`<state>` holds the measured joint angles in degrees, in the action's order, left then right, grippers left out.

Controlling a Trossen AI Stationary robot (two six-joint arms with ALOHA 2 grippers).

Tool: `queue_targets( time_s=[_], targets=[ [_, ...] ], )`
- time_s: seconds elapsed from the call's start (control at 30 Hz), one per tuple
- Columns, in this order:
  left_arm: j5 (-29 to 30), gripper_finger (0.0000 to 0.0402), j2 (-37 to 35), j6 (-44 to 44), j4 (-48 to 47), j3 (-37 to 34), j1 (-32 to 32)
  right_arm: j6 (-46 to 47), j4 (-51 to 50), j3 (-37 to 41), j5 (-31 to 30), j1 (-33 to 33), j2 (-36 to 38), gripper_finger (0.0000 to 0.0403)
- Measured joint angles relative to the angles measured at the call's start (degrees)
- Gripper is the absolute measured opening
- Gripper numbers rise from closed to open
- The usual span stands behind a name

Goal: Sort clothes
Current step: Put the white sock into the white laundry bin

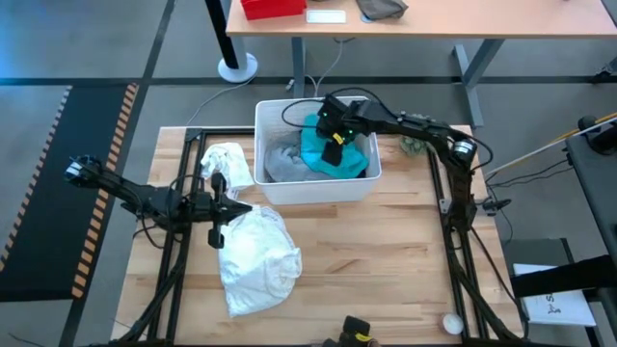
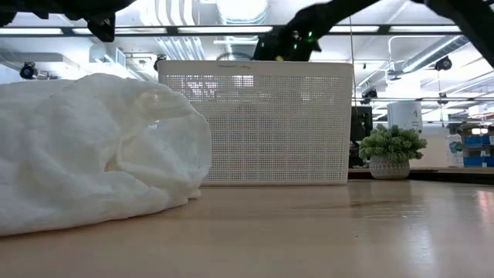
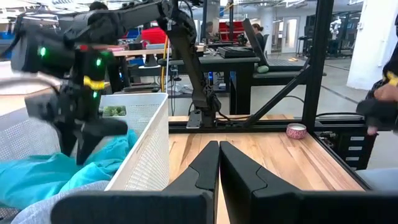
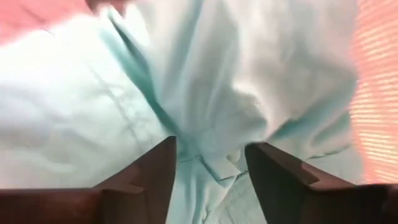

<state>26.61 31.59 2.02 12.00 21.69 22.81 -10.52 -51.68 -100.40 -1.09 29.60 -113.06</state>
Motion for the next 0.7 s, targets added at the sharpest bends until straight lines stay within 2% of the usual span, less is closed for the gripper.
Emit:
queue_targets(
  time_s=[0.17, 0.3, 0.4, 0.47, 0.53, 0.7],
  targets=[
    [0.0, 0.0000, -0.1, 0.5, 0.5, 0.0, 0.0, 0.5, 1.6, 0.0, 0.2, -0.1, 3.4, 0.0215],
    [0.0, 0.0000, -0.3, 0.5, 0.4, 0.0, 0.0, 0.5, 1.5, 0.0, 2.9, -0.1, 5.1, 0.0245],
    [0.4, 0.0000, -0.3, 1.2, 0.4, 0.0, 0.0, -1.0, 0.0, 0.0, 5.3, -0.6, 7.3, 0.0244],
    [1.8, 0.0000, -0.3, 1.8, 0.4, 0.0, 0.0, -3.3, -1.0, 0.0, 5.5, -1.5, 9.8, 0.0221],
    [2.7, 0.0000, -0.4, 2.0, 0.4, 0.0, 0.0, -5.4, -1.3, 0.0, 5.5, -2.7, 12.6, 0.0179],
    [2.9, 0.0000, -0.7, 2.0, 0.2, 0.0, 0.0, -7.7, -3.0, 0.0, 4.0, -6.6, 21.4, 0.0028]
  ],
)
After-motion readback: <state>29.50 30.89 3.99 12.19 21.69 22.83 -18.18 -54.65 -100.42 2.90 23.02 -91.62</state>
